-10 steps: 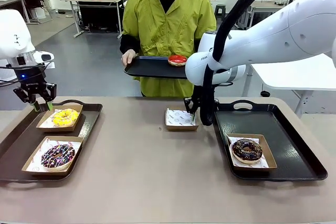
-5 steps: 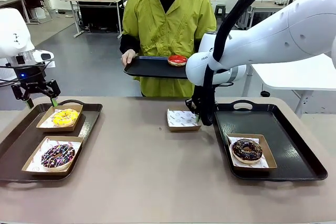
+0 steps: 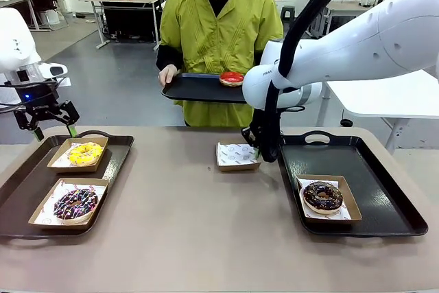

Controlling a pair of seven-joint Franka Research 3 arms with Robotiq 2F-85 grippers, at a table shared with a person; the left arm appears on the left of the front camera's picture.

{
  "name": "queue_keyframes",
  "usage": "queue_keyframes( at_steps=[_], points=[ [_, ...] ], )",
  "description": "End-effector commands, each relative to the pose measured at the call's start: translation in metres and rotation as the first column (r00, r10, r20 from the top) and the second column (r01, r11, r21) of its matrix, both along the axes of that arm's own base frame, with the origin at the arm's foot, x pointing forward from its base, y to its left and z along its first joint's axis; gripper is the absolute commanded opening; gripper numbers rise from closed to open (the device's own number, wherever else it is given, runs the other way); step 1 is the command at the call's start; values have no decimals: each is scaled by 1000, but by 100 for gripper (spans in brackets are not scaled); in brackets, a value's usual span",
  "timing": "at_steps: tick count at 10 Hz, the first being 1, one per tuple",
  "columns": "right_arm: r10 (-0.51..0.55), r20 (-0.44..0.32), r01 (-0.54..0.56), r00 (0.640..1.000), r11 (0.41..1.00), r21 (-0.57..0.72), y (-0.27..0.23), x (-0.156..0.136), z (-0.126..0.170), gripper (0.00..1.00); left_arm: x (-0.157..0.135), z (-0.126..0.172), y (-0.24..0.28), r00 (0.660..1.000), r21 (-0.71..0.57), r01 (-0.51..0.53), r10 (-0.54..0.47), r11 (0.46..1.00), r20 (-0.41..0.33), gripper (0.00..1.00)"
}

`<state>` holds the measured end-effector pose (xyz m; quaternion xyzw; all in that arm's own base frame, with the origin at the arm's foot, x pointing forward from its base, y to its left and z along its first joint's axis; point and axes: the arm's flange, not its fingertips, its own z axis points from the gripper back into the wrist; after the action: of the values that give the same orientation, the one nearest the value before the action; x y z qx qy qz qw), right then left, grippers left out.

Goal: Individually package the donuts and arrange them on the tray.
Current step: Place the picked Paper togo box on the Handle tray while simultaneously picking up another Paper togo box from the table with the other hand.

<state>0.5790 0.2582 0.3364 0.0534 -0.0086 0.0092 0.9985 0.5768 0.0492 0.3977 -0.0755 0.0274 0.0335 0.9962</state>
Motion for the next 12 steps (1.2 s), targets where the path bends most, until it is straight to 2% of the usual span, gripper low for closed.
queue_keyframes(
  at_steps=[1, 3, 5, 6, 8, 9, 10, 12],
  points=[
    [11, 4, -11, 1000, 1000, 17, 1, -23, 53, 0, -48, 35, 17, 1000, -242, 8, -3, 970, 21, 100],
    [2, 35, -2, 999, 1000, -1, -1, -34, 110, 0, -106, 67, 46, 998, -469, 37, -7, 882, 66, 100],
    [-20, 48, 20, 999, 1000, 8, 0, -30, 153, 0, -165, 87, 77, 987, -637, 96, 9, 765, 159, 100],
    [-34, 20, 34, 999, 999, -4, 4, -20, 171, 0, -195, 94, 95, 977, -700, 127, 33, 703, 210, 100],
    [-67, -35, 66, 997, 998, -17, 7, 6, 187, 0, -241, 95, 122, 960, -789, 182, 66, 587, 270, 100],
    [-93, -42, 92, 995, 995, -26, 9, 20, 188, 0, -255, 89, 141, 957, -830, 174, 108, 530, 270, 100],
    [-110, -54, 108, 992, 994, -33, 9, 32, 185, 0, -262, 79, 161, 959, -865, 140, 150, 483, 239, 100],
    [-143, -64, 142, 988, 990, -28, 6, 48, 179, 0, -258, 60, 190, 972, -905, 60, 183, 420, 150, 100]
  ],
)
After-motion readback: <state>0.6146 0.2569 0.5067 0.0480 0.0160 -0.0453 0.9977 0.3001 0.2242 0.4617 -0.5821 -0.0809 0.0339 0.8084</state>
